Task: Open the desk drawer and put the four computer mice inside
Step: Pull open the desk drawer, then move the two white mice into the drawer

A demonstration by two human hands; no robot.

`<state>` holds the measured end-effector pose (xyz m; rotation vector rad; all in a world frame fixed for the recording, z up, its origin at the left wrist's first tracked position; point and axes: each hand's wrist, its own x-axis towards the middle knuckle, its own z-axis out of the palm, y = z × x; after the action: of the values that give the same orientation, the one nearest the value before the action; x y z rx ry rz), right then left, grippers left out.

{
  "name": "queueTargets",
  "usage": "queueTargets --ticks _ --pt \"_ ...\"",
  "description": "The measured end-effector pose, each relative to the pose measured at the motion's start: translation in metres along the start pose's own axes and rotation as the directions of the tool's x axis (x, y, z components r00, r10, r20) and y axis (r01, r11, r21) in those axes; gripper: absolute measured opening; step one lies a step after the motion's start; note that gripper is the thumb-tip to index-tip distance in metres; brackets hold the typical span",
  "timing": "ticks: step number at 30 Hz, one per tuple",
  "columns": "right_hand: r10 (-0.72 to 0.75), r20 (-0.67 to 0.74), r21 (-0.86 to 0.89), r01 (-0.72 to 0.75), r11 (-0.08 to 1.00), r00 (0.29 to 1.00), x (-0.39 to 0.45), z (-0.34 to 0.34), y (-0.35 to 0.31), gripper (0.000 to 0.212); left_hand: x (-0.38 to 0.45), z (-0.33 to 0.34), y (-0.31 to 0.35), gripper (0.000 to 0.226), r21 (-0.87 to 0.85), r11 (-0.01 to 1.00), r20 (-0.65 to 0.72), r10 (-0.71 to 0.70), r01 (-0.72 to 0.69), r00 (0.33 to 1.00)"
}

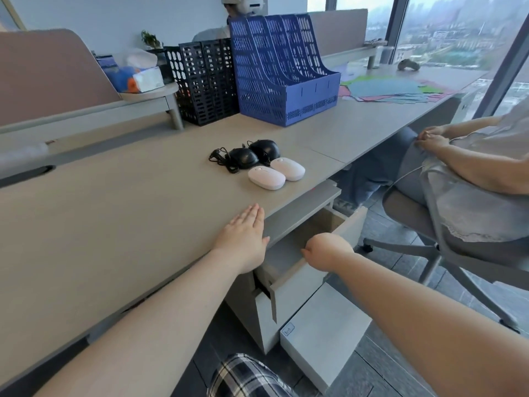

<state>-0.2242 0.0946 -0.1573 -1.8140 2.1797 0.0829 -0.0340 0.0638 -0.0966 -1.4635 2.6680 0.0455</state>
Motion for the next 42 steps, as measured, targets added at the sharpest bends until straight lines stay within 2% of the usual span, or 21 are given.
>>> queueTargets --ticks 6,10,14,19,22,23,25,28,30,32,34,37,39,42 --pt "0.084 0.04 -0.058 -0.082 0.995 0.996 -0.042 -0.005 0.03 0.025 -0.01 -0.004 0.005 0.066 0.002 1.0 0.039 -0.022 0.022 0.999" --pt "0.188 0.177 -0.105 -0.171 0.98 0.966 -0.063 -0.005 0.053 0.028 -0.015 -0.006 0.009 0.065 0.005 0.999 0.05 -0.042 0.042 0.998" --pt "0.281 0.379 -0.18 -0.228 0.957 0.882 -0.079 -0.004 0.068 0.038 -0.016 -0.011 0.01 0.063 -0.021 0.999 0.05 -0.04 0.041 0.998" --pt "0.398 0.596 -0.265 -0.298 0.917 0.697 -0.087 -0.004 0.07 0.049 -0.014 -0.015 0.012 0.058 -0.035 0.998 0.035 -0.057 0.059 0.998" --pt "0.36 0.618 -0.263 -0.248 0.932 0.698 -0.08 -0.005 0.069 0.05 -0.008 -0.02 0.012 0.047 -0.026 0.996 0.0 -0.09 0.09 0.996" --pt "0.336 0.604 -0.243 -0.235 0.941 0.723 -0.076 -0.005 0.067 0.048 -0.007 -0.022 0.012 0.044 -0.008 0.996 -0.024 -0.093 0.093 0.995" --pt "0.284 0.494 -0.184 -0.22 0.958 0.822 -0.063 -0.008 0.064 0.039 -0.003 -0.025 0.014 0.041 0.024 0.995 -0.081 -0.091 0.093 0.993" --pt "0.194 0.214 -0.13 -0.168 0.977 0.957 -0.042 -0.018 0.057 0.03 0.003 -0.028 0.015 0.038 -0.003 0.996 -0.173 -0.087 0.088 0.981" --pt "0.132 0.009 -0.047 -0.132 0.99 0.991 -0.03 -0.026 0.047 0.029 0.01 -0.026 0.014 0.035 -0.048 0.995 -0.235 -0.097 0.089 0.967" --pt "0.121 -0.194 0.116 -0.1 0.988 0.974 -0.019 -0.037 0.036 0.025 0.017 -0.023 0.012 0.033 -0.099 0.991 -0.29 -0.119 0.094 0.95" --pt "0.162 -0.366 0.248 -0.072 0.966 0.916 -0.009 -0.051 0.026 0.03 0.027 -0.019 0.01 0.039 -0.161 0.982 -0.306 -0.146 0.1 0.941" --pt "0.143 -0.574 0.291 0.037 0.956 0.806 0.008 -0.069 0.013 0.031 0.046 -0.015 0.006 0.061 -0.285 0.953 -0.302 -0.187 0.099 0.935" --pt "0.121 -0.608 0.3 0.086 0.95 0.785 0.024 -0.08 0.006 0.029 0.063 -0.013 0.002 0.074 -0.369 0.923 -0.296 -0.226 0.107 0.928" --pt "0.08 -0.538 0.292 0.096 0.952 0.839 0.052 -0.091 -0.003 0.045 0.09 -0.011 -0.005 0.089 -0.471 0.869 -0.257 -0.298 0.15 0.919"
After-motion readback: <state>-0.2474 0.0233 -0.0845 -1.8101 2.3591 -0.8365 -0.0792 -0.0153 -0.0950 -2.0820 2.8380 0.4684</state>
